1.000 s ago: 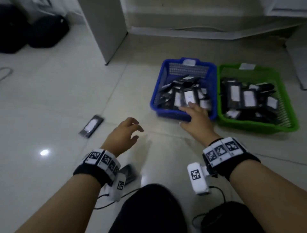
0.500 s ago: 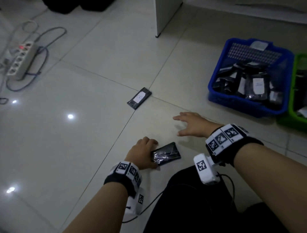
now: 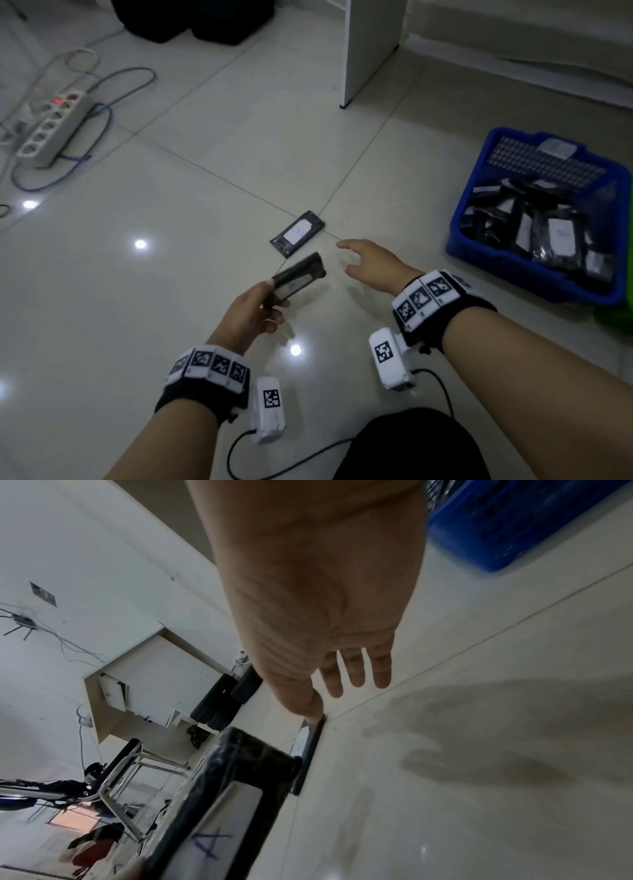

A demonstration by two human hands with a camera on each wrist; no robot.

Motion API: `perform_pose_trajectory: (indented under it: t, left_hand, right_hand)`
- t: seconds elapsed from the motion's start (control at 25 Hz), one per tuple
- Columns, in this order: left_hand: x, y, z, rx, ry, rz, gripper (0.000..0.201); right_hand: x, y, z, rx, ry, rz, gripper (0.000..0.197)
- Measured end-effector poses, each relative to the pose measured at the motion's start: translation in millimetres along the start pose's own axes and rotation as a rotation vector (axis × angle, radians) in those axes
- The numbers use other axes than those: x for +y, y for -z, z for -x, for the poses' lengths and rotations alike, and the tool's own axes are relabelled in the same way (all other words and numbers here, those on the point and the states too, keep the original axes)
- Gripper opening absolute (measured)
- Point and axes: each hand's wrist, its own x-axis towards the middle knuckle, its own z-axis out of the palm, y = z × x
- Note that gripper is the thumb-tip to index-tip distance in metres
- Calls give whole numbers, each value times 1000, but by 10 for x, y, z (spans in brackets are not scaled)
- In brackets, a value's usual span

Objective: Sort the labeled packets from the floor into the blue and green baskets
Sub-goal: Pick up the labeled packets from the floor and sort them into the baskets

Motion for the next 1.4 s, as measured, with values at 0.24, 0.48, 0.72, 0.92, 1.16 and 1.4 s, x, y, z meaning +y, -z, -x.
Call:
perform_pose_trajectory:
  t: [0.24, 0.48, 0.72, 0.92, 1.16, 1.4]
  left_hand:
    - [313, 171, -279, 69, -115, 30, 54]
    - [429, 102, -568, 174, -187, 48, 43]
    - [449, -92, -640, 171, -241, 49, 32]
    - [448, -401, -587, 85, -253, 83, 28]
    - [543, -1050, -458, -32, -287, 60, 27]
    - [660, -2070, -129, -253, -310, 41, 15]
  right_hand:
    - [-222, -171, -807, -13, 98, 187, 63]
    - [-150, -379, -1230, 43, 139, 450, 65]
    - [14, -392, -1056, 181, 97, 390, 50]
    - [284, -226, -557, 94, 3, 233, 44]
    - [695, 271, 245, 203, -199, -176, 32]
    - [1007, 689, 1220, 596, -284, -752, 22]
